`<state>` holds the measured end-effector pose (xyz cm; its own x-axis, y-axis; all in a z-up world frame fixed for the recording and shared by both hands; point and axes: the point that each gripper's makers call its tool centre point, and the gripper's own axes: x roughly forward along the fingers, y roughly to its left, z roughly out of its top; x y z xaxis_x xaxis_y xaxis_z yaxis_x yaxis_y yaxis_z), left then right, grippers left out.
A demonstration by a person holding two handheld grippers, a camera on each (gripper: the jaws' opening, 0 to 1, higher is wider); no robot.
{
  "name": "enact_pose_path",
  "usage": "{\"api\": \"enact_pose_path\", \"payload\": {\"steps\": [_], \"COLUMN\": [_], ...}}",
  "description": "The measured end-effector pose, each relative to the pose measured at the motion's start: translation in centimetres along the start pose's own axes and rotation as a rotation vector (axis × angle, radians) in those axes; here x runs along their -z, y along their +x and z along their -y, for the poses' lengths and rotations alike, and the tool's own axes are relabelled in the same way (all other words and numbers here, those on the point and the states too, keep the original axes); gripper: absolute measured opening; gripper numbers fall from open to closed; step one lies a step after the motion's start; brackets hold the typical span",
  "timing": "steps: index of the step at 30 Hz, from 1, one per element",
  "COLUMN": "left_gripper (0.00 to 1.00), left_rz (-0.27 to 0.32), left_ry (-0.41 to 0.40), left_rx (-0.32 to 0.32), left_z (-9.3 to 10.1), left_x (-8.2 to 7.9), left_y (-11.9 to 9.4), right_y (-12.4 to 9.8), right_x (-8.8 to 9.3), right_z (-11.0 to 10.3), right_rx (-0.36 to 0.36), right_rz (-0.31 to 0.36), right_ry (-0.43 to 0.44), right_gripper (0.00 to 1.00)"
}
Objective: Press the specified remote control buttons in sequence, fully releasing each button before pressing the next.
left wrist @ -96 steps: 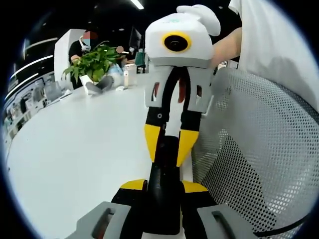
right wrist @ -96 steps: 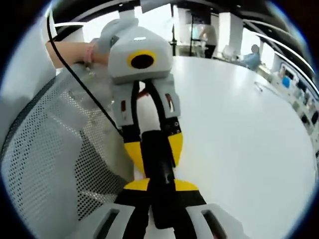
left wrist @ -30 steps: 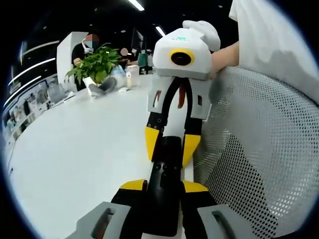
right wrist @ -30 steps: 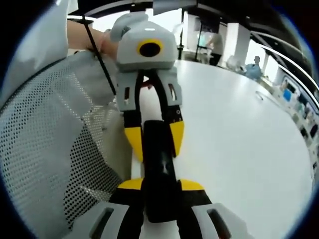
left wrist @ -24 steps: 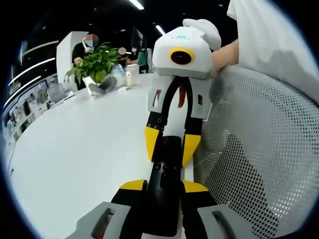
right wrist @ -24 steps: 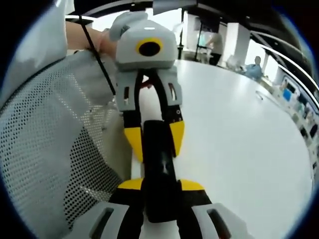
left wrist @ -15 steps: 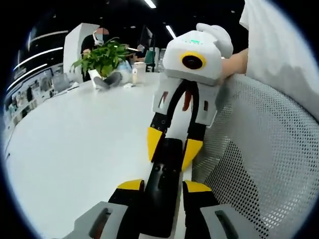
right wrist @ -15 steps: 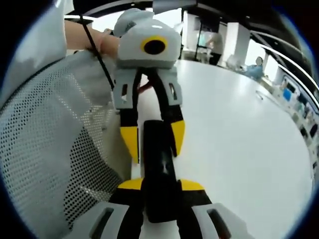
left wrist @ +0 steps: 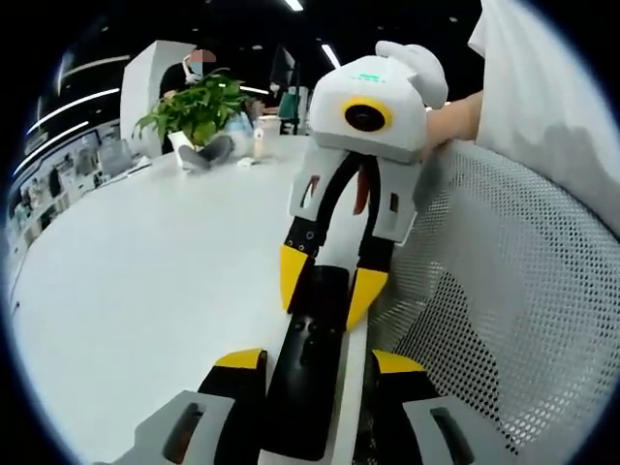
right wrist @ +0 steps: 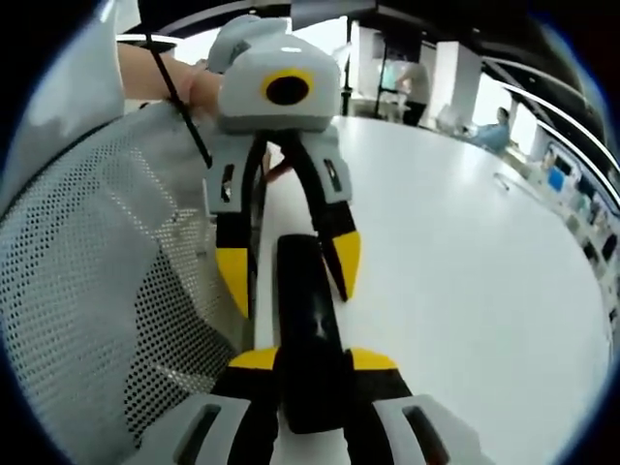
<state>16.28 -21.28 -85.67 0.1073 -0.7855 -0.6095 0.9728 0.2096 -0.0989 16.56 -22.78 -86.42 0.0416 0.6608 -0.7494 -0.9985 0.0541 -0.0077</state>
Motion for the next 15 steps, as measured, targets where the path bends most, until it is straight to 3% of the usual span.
{"api": "enact_pose_path", "payload": {"steps": [5,7,15], "left_gripper": [0.48,0.51,0.57], "left_rz": [0.018,-0.011,0.011], "left_ry": [-0.041,-0.122,-0.14], "left_rx": [-0.02,-0.023,-0.058], "left_z": [-0.5,-0.6,-1.2], "left_x": [-0.7,-0.4,-1.5], "left_y": [-0.4,-0.7,-1.8], "right_y": [0.0,-0.1,-0.1], "right_x": [0.0,0.0,0.0], "right_z": [0.0,0.0,0.0], "right_rx": [0.001,0.001,-0.002], "right_rz": [0.004,0.006,0.01], "right_ry": [0.004,0.005,0.008], "right_gripper": [0.22,0.22,0.22]}}
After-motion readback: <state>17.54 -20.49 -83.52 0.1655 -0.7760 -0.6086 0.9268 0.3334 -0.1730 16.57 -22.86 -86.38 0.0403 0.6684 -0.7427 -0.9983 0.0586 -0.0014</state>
